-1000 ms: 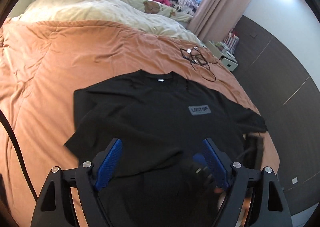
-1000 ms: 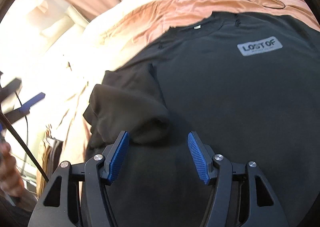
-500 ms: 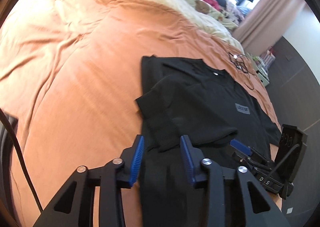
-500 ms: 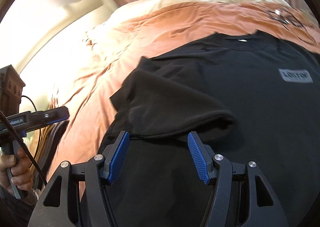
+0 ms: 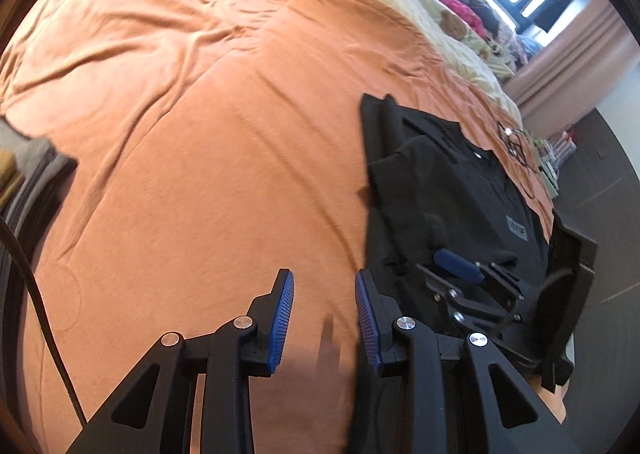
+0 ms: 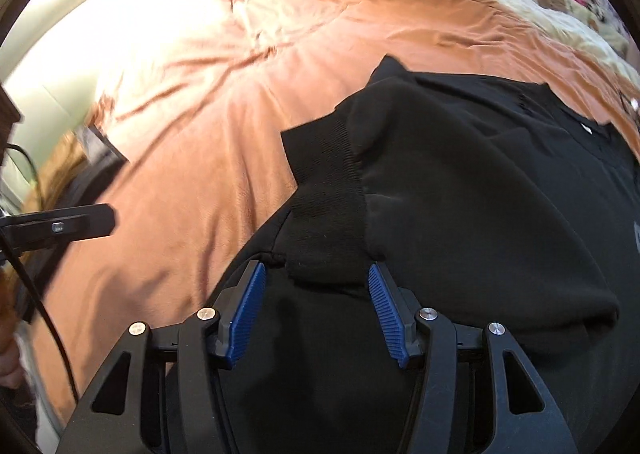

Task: Fold small clothes

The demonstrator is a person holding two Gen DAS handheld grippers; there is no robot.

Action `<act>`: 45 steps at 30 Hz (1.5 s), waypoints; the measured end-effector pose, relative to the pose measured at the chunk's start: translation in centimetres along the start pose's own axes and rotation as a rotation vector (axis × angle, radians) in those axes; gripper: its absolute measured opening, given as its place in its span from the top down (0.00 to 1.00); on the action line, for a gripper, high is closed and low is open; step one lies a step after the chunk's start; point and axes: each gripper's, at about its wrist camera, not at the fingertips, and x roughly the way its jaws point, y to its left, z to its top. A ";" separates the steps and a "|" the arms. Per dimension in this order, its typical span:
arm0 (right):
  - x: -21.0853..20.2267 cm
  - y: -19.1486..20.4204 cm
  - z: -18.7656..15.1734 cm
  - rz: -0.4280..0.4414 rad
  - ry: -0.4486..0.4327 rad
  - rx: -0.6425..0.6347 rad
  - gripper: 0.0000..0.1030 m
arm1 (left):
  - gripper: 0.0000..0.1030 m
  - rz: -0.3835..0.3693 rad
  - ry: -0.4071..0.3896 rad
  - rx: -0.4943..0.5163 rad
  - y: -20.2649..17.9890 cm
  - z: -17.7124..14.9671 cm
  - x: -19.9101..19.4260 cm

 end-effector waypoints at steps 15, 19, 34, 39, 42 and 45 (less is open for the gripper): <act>-0.8 -3.1 1.6 -0.034 0.015 0.036 0.95 | 0.67 0.079 0.026 0.081 -2.4 0.8 1.4; -4.2 -5.9 1.4 -0.029 -0.039 0.084 0.95 | 0.58 0.081 0.048 0.128 -4.7 0.8 3.1; -14.0 -18.9 -4.7 -0.127 -0.166 0.325 0.95 | 0.53 0.208 0.111 0.295 -8.7 -0.1 9.2; -16.0 -21.8 -6.1 -0.168 -0.182 0.378 0.95 | 0.59 0.275 0.113 0.312 -8.1 -0.4 10.4; -16.8 -23.4 -7.7 -0.200 -0.181 0.422 0.95 | 0.67 0.258 0.104 0.266 -6.7 -0.2 10.4; -17.8 -25.0 -9.5 -0.204 -0.187 0.498 0.95 | 0.71 0.239 0.095 0.243 -6.1 -0.2 10.0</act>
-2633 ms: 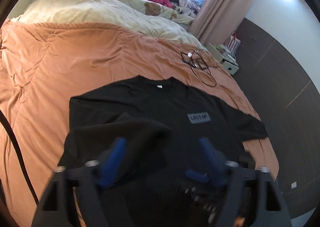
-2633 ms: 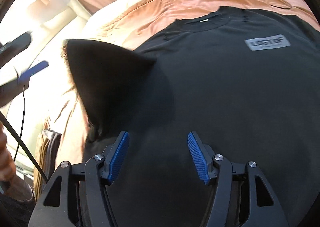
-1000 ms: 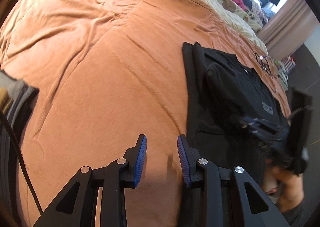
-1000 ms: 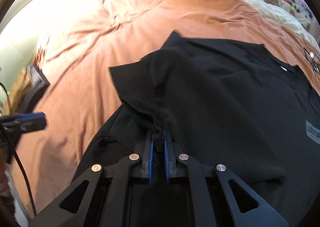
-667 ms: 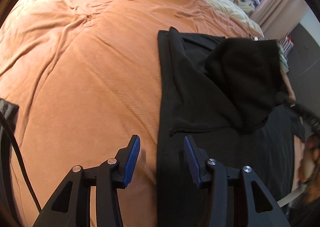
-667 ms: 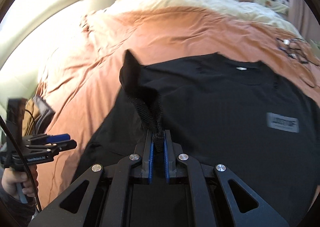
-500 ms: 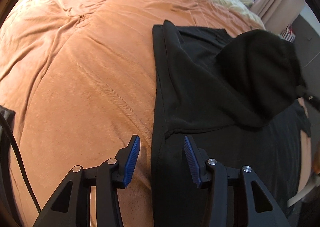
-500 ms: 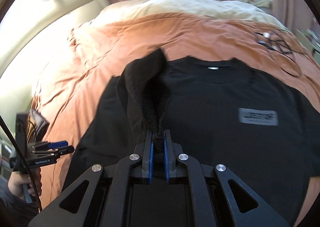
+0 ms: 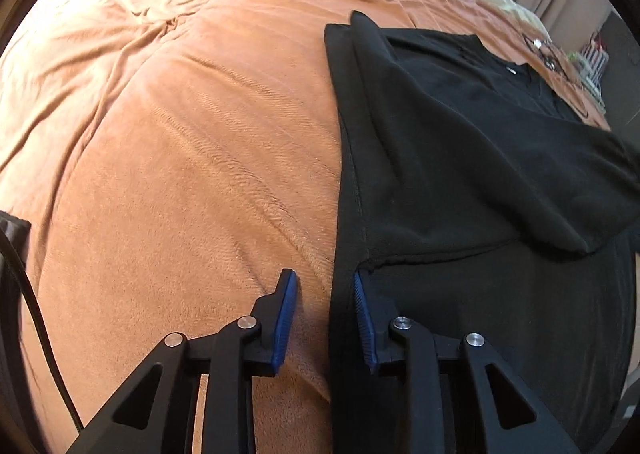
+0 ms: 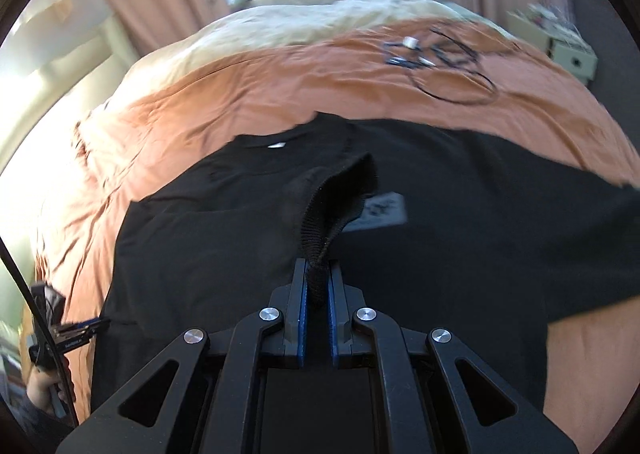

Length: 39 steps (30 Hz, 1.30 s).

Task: Fold small clothes

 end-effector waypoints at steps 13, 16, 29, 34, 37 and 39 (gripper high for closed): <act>-0.4 -6.1 -4.6 -0.060 0.026 0.243 0.92 | 0.72 -0.002 0.008 0.001 -0.3 -0.2 -0.6; -1.7 -7.0 -5.0 -0.093 0.015 0.258 0.92 | 0.72 -0.020 -0.022 0.011 -0.8 -0.3 -2.2; -10.1 -18.3 -9.9 -0.175 -0.075 0.492 0.33 | 0.51 -0.147 -0.106 0.098 -7.7 1.6 -5.1; -11.7 -22.0 -11.3 -0.159 -0.105 0.604 0.58 | 0.51 -0.201 -0.104 0.111 -12.5 2.8 -3.8; -11.6 -23.0 -11.8 -0.165 -0.103 0.647 0.70 | 0.51 -0.221 -0.090 0.153 -15.9 3.5 -2.6; -11.3 -23.9 -11.8 -0.181 -0.100 0.667 0.71 | 0.51 -0.235 -0.081 0.182 -18.0 3.8 -1.9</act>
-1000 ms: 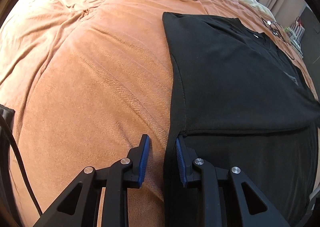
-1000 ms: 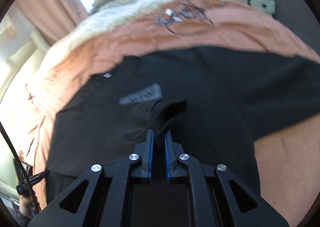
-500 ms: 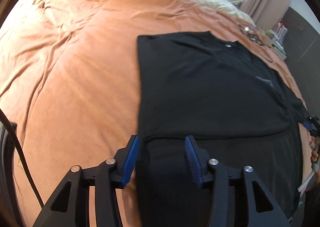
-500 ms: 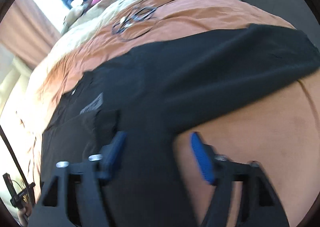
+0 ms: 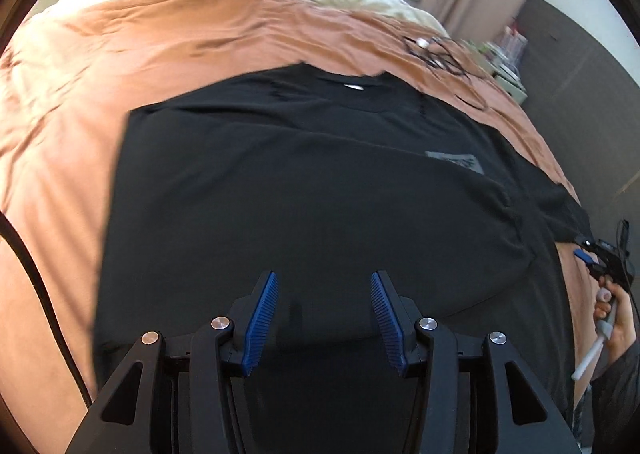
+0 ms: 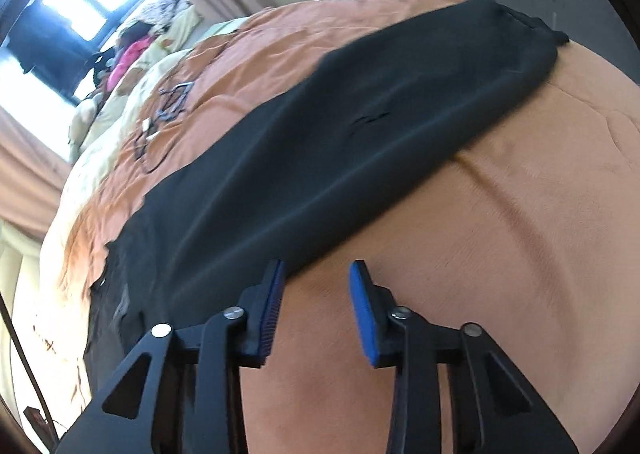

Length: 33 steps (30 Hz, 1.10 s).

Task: Fold small clothes

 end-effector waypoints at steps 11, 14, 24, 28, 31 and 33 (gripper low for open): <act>2.3 0.3 3.1 0.001 -0.041 0.068 0.98 | 0.51 -0.131 0.044 0.124 -11.1 1.9 6.2; 0.9 2.1 2.7 -0.008 -0.081 -0.003 0.99 | 0.51 -0.175 0.047 0.151 -14.5 2.4 7.4; -5.1 6.4 2.0 0.083 -0.135 -0.167 0.99 | 0.56 -0.301 0.066 0.231 -24.6 2.8 10.7; -7.4 8.0 1.1 0.138 -0.140 -0.223 0.99 | 0.66 -0.354 0.094 0.216 -26.9 2.9 12.4; -8.6 9.3 0.5 0.175 -0.133 -0.263 0.99 | 0.78 -0.368 0.111 0.217 -28.8 2.9 14.0; -9.3 10.2 0.1 0.193 -0.127 -0.288 0.99 | 0.85 -0.379 0.130 0.208 -29.6 3.0 15.0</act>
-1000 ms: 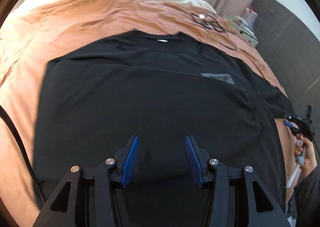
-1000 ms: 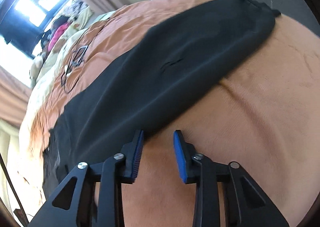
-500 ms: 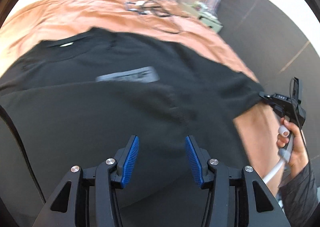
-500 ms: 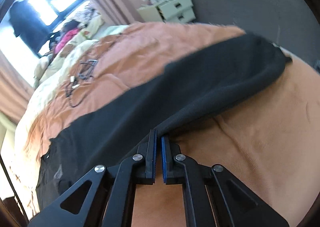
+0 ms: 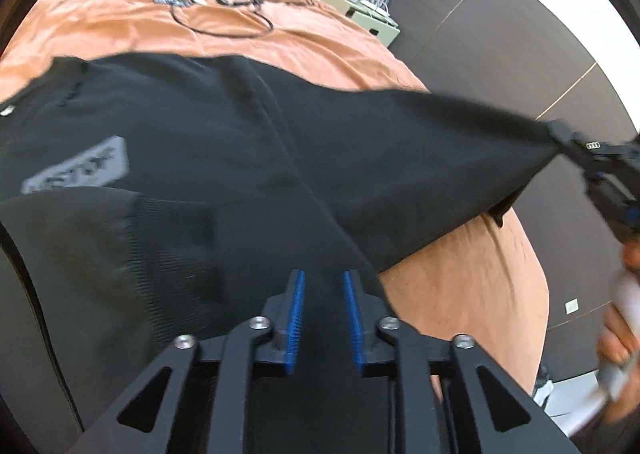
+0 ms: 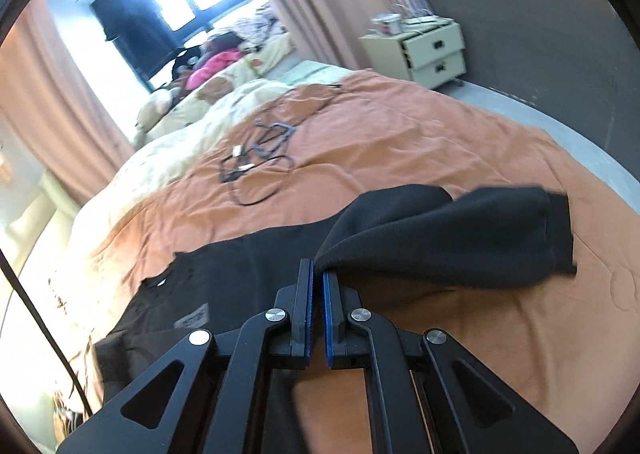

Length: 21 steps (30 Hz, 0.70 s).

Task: Fold small clothes

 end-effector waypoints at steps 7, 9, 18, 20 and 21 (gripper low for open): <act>-0.7 3.0 -0.4 0.120 0.025 -0.015 0.99 | 0.89 -0.036 0.087 -0.023 -0.4 0.9 3.4; -0.6 3.5 -0.6 0.159 0.025 -0.016 0.99 | 0.89 -0.047 0.069 -0.037 0.2 1.1 1.8; 3.1 5.5 -3.5 0.310 0.103 0.019 0.99 | 0.89 0.068 -0.058 -0.091 5.8 0.5 -8.2; 4.5 5.6 -4.5 0.349 0.133 0.047 0.99 | 0.89 0.113 -0.081 -0.104 7.2 0.2 -10.4; 5.3 5.7 -5.2 0.368 0.154 0.054 0.99 | 0.89 0.126 -0.086 -0.112 8.0 0.0 -11.4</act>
